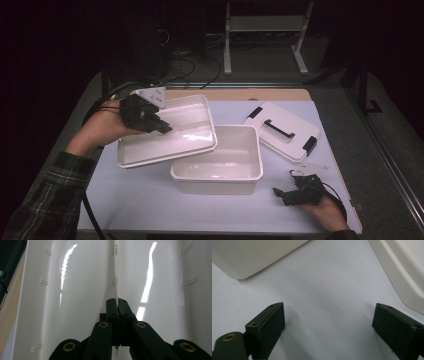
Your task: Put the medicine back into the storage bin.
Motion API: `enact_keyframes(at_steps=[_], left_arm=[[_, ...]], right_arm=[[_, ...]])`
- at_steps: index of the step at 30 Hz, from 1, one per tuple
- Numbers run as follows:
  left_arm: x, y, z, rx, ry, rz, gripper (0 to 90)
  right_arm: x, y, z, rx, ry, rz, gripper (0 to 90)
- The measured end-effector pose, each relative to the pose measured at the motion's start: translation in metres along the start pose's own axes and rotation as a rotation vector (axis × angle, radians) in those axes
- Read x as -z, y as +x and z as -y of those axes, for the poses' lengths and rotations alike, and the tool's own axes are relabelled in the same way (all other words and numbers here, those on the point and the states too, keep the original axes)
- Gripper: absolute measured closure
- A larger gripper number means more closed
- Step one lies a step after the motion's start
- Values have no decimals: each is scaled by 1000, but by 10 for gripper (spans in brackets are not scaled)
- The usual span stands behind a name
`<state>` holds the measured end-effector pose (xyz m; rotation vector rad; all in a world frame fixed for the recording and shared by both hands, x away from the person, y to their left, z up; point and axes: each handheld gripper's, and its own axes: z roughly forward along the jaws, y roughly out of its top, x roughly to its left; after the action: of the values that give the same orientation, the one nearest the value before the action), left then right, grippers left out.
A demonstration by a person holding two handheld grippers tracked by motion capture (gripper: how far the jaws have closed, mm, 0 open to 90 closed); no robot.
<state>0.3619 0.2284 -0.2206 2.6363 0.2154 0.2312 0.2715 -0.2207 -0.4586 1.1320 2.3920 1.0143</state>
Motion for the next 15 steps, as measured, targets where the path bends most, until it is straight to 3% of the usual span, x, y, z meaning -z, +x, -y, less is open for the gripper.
enact_keyframes(at_steps=[15], left_arm=[[28,-4,72,124,14,-70,887]], right_arm=[[0,0,0,-3,2,0,102]])
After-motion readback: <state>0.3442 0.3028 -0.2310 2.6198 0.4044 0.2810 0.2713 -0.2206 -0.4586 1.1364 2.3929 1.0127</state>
